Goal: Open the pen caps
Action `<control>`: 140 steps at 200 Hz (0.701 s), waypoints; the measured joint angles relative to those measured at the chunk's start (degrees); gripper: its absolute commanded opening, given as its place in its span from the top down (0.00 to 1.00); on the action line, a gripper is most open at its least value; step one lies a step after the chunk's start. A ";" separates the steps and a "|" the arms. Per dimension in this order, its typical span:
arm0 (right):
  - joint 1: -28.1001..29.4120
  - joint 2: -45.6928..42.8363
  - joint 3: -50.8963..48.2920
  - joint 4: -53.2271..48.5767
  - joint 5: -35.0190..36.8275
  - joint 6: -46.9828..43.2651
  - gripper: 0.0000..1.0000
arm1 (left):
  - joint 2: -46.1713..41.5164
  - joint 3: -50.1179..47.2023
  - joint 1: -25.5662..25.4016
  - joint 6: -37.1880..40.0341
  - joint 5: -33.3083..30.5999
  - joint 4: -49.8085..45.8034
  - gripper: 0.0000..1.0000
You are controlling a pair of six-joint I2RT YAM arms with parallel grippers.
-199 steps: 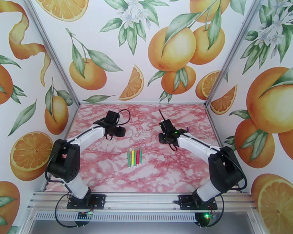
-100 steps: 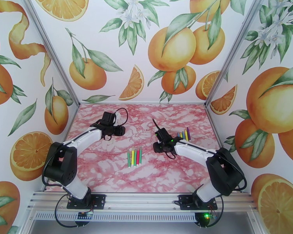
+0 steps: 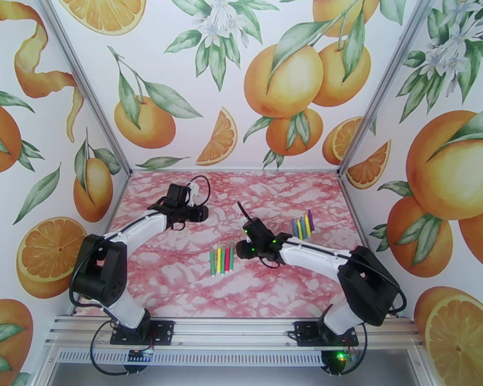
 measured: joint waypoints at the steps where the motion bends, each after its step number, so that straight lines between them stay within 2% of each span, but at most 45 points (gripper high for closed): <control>1: 0.13 0.07 0.00 0.00 -0.07 0.09 0.55 | 0.02 0.00 0.00 0.00 0.00 0.04 0.45; 77: 4.31 5.35 1.68 0.72 -1.25 2.43 0.55 | -0.09 -1.64 0.63 0.00 0.79 1.16 0.44; 140: 5.05 7.87 2.71 1.31 -1.22 2.89 0.56 | -0.66 -2.64 0.63 0.02 0.79 1.25 0.45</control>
